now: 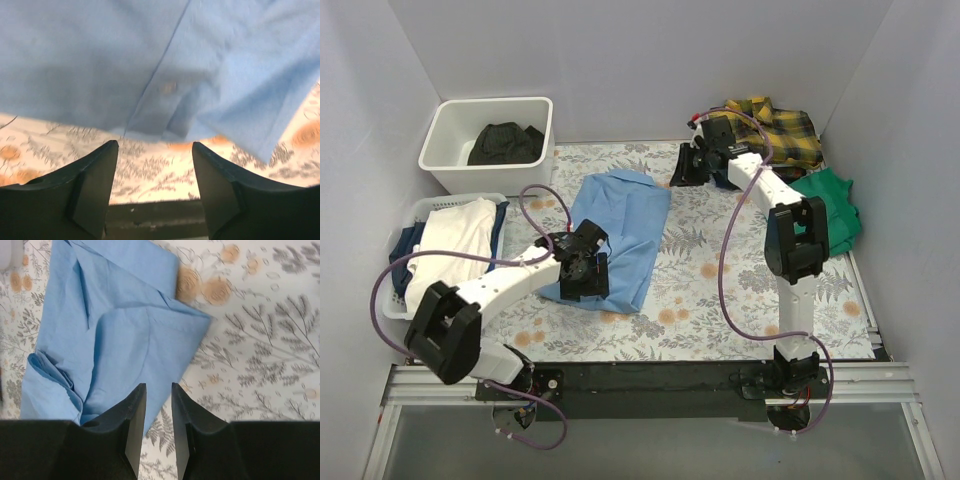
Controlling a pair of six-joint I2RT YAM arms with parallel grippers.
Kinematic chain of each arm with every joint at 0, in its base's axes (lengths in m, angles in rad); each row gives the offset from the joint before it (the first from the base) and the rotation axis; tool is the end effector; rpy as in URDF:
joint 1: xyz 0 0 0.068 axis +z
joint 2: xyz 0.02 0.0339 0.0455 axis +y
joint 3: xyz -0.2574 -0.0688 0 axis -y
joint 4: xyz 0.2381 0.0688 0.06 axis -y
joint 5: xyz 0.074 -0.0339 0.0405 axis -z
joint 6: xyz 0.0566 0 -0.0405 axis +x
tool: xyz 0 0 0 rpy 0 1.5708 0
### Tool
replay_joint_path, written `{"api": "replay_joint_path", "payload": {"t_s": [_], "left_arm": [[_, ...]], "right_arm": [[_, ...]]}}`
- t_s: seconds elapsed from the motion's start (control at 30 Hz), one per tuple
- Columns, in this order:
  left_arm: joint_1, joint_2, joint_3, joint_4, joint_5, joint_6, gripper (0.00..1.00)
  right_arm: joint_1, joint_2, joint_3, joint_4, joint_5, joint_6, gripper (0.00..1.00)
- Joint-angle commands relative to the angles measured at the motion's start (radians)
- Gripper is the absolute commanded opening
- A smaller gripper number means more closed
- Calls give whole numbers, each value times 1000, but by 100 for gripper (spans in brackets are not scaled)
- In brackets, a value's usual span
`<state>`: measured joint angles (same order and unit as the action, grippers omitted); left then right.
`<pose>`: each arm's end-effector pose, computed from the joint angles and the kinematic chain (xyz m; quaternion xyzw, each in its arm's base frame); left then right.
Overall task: Fold and stack the long sleeve shirts
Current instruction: Fold the shirt
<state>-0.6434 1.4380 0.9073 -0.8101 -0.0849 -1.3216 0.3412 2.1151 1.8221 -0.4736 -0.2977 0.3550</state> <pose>0.2040 -0.1470 0.1729 -0.3347 0.9344 -0.0720 0.0987 0.4570 0.1799 0.2335 -0.0518 0.9104 0.2603 0.3173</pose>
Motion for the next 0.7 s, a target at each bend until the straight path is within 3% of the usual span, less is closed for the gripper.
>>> {"api": "replay_joint_path", "payload": {"t_s": [0.0, 0.17, 0.37, 0.67], "left_arm": [[-1, -148, 36, -100, 1, -39, 63], [-1, -195, 134, -135, -54, -111, 68], [-1, -189, 142, -185, -122, -218, 70], [10, -156, 139, -199, -125, -245, 73]], "right_arm": [[91, 78, 150, -45, -9, -71, 36], [156, 146, 213, -63, 17, -79, 38], [177, 270, 287, -125, 75, -123, 42], [153, 278, 99, -123, 245, -70, 39]]}}
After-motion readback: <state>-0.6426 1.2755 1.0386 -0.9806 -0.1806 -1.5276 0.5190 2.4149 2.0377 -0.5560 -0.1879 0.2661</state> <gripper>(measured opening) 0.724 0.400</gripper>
